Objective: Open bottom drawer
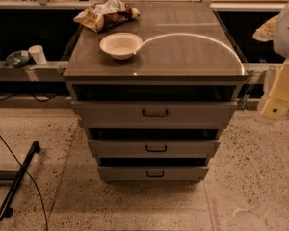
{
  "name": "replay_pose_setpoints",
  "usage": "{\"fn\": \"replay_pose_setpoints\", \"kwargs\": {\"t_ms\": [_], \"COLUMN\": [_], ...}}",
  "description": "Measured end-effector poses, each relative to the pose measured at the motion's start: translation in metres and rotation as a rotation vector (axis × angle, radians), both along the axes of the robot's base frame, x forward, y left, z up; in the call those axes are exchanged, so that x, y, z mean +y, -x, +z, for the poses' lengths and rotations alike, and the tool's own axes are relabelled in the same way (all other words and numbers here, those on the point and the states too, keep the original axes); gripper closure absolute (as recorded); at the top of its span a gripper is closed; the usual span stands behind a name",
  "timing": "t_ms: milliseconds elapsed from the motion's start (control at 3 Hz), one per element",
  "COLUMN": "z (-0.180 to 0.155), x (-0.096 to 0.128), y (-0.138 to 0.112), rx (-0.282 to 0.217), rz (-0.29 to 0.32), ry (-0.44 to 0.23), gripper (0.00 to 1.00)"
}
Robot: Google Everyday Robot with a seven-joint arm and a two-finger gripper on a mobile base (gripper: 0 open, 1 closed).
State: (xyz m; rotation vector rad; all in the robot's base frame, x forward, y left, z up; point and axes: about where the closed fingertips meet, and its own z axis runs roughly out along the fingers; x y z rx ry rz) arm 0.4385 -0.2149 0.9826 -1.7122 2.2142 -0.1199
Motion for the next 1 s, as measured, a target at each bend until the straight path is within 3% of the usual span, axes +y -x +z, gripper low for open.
{"fn": "replay_pose_setpoints", "kwargs": {"t_ms": [667, 1000], "z": [0.000, -0.047], "x": [0.001, -0.006], "y": [0.000, -0.004], "rx": [0.000, 0.051], "rz": [0.007, 0.033], "ry": [-0.012, -0.102], "gripper": [0.00, 0.00]}}
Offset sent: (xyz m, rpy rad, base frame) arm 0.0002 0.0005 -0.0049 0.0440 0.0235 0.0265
